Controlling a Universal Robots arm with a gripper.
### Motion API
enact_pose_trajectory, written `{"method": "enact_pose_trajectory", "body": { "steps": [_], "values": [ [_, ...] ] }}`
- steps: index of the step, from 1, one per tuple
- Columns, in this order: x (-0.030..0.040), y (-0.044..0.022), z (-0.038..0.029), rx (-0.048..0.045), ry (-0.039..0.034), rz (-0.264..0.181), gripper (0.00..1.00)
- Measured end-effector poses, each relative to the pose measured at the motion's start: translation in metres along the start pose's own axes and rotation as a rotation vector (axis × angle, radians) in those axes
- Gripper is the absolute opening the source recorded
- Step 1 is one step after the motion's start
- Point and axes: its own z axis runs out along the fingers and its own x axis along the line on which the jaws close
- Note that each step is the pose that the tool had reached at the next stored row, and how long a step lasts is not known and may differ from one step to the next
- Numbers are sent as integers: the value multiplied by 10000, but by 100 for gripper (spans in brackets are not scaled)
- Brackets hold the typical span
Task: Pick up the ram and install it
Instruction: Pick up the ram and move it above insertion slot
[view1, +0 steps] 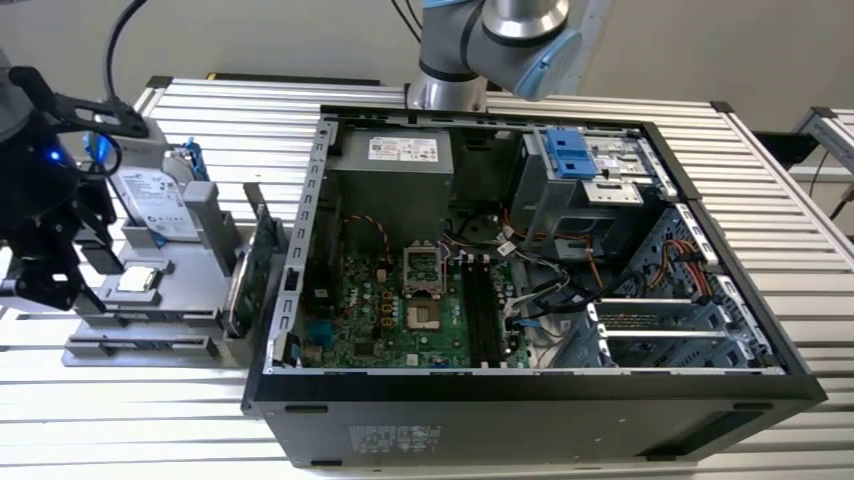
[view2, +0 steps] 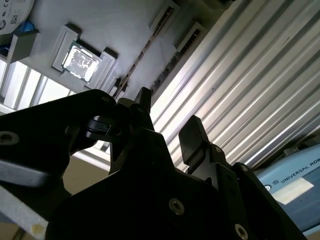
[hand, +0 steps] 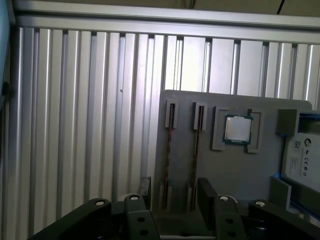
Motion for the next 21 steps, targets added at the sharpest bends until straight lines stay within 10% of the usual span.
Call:
{"method": "enact_pose_trajectory", "body": {
  "steps": [21],
  "values": [
    [-1,4,83,-2,1,-1,100]
  ]
}}
